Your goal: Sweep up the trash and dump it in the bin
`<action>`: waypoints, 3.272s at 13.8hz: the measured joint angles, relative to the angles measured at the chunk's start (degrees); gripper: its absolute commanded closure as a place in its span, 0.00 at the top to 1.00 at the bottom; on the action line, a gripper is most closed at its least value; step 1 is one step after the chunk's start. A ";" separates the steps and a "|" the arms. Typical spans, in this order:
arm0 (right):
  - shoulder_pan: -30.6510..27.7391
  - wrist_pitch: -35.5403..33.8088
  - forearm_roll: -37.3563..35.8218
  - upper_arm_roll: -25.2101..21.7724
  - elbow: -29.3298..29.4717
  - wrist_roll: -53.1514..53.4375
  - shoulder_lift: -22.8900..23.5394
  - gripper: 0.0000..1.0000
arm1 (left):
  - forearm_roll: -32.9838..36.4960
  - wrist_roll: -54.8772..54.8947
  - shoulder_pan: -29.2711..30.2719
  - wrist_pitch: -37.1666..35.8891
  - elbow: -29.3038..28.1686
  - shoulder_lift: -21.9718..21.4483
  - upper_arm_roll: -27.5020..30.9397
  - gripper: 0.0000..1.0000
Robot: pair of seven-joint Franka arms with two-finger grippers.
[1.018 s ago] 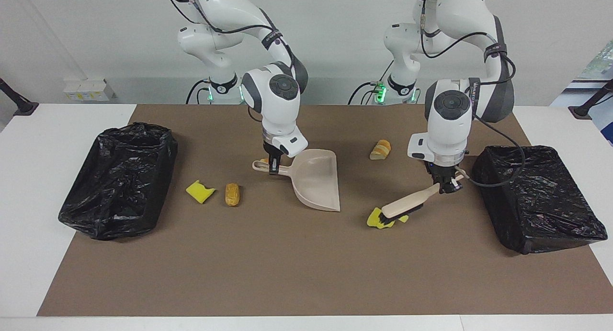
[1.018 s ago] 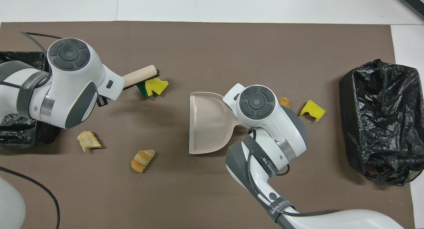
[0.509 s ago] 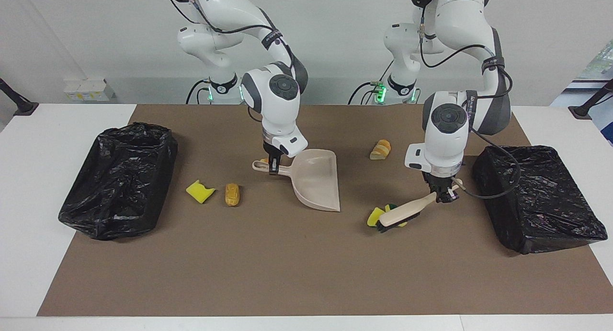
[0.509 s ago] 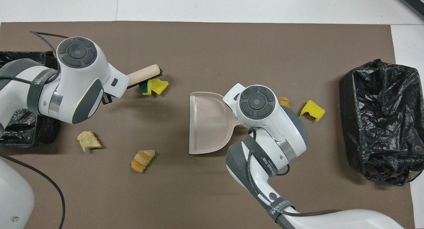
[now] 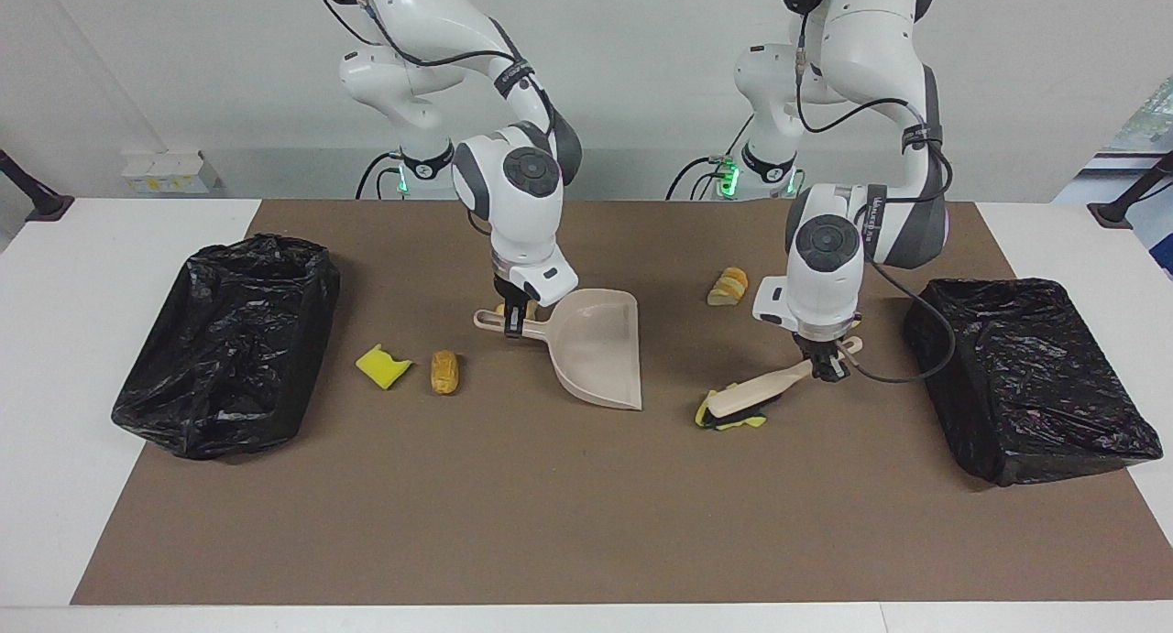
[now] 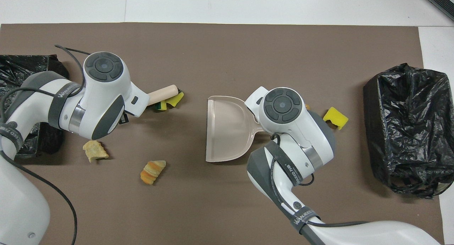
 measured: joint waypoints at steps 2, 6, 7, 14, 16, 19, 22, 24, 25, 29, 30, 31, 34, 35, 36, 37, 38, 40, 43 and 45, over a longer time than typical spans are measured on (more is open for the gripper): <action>0.00 0.00 -0.01 0.00 -0.21 0.00 0.00 0.00 | -0.01 -0.06 -1.13 -3.77 -3.25 -3.13 -0.10 0.00; 0.00 0.02 -0.05 0.00 -0.37 0.00 0.00 0.00 | -0.07 0.00 -2.04 -13.02 -6.27 -9.96 -0.28 0.00; 0.03 0.01 -0.07 0.00 -0.38 0.00 0.00 0.00 | -0.14 0.00 -2.22 -13.82 -6.36 -11.33 -0.42 0.00; 0.11 0.03 -0.26 0.00 -0.43 0.08 0.00 0.00 | -0.63 -0.12 -3.83 -18.52 -6.64 -19.94 -0.45 0.00; 0.11 0.03 -0.27 0.00 -0.44 0.09 0.00 0.00 | -0.63 -0.13 -3.83 -18.62 -6.65 -20.94 -0.20 0.00; 0.11 0.05 -0.27 0.00 -0.44 0.09 0.00 0.00 | -0.65 -1.38 -3.82 -14.16 -7.09 -21.27 -0.06 0.00; 0.11 0.22 -0.31 0.00 -0.46 0.09 0.00 0.00 | -0.64 -3.40 -3.70 -0.78 -11.87 -21.09 0.31 0.00; 0.16 0.38 -0.33 0.01 -0.49 0.09 0.00 0.00 | -0.60 -3.76 -2.87 5.52 -14.58 -20.78 0.67 0.00; 0.20 0.38 -0.33 0.02 -0.55 0.09 0.00 0.00 | -0.59 -3.75 -2.67 6.20 -15.54 -20.77 0.83 0.00; 0.41 0.43 -0.34 0.02 -0.72 0.09 0.01 0.00 | -0.58 -3.75 -3.13 3.91 -19.87 -21.16 0.30 0.00; 0.43 0.43 -0.34 0.02 -0.75 0.10 0.01 0.00 | -0.58 -3.76 -3.74 3.09 -21.30 -21.48 0.12 0.00; 0.43 0.43 -0.34 0.02 -0.76 0.11 0.01 0.00 | -0.58 -3.77 -4.34 2.19 -22.85 -22.13 -0.05 0.00; 0.44 0.44 -0.34 0.02 -0.87 0.14 0.01 0.00 | -0.58 -3.99 -6.74 -4.89 -25.31 -25.03 -0.22 0.00; 0.44 0.45 -0.34 0.02 -0.91 0.15 0.01 0.00 | -0.58 -4.21 -7.62 -7.23 -25.43 -25.89 -0.27 0.00; 0.44 0.46 -0.34 0.02 -0.97 0.15 0.01 0.00 | -0.58 -4.34 -8.52 -9.88 -25.46 -26.61 -0.33 0.00; 0.45 0.47 -0.34 0.02 -1.06 0.15 0.01 0.00 | -0.58 -4.51 -9.34 -12.52 -25.48 -27.10 -0.34 0.00; 0.46 0.50 -0.34 0.02 -1.12 0.15 0.01 0.00 | -0.58 -4.69 -10.03 -15.09 -25.48 -27.56 -0.41 0.00; 0.48 0.51 -0.34 0.02 -1.16 0.15 0.01 0.00 | -0.57 -5.02 -10.35 -17.54 -24.69 -28.35 -0.25 0.00; 0.48 0.51 -0.34 0.02 -1.18 0.18 0.01 0.00 | -0.53 -3.76 -8.50 -18.51 -19.57 -28.81 1.09 0.00; 0.48 0.52 -0.34 0.02 -1.19 0.18 0.01 0.00 | -0.54 -1.37 -6.78 -19.24 -16.37 -28.83 1.59 0.00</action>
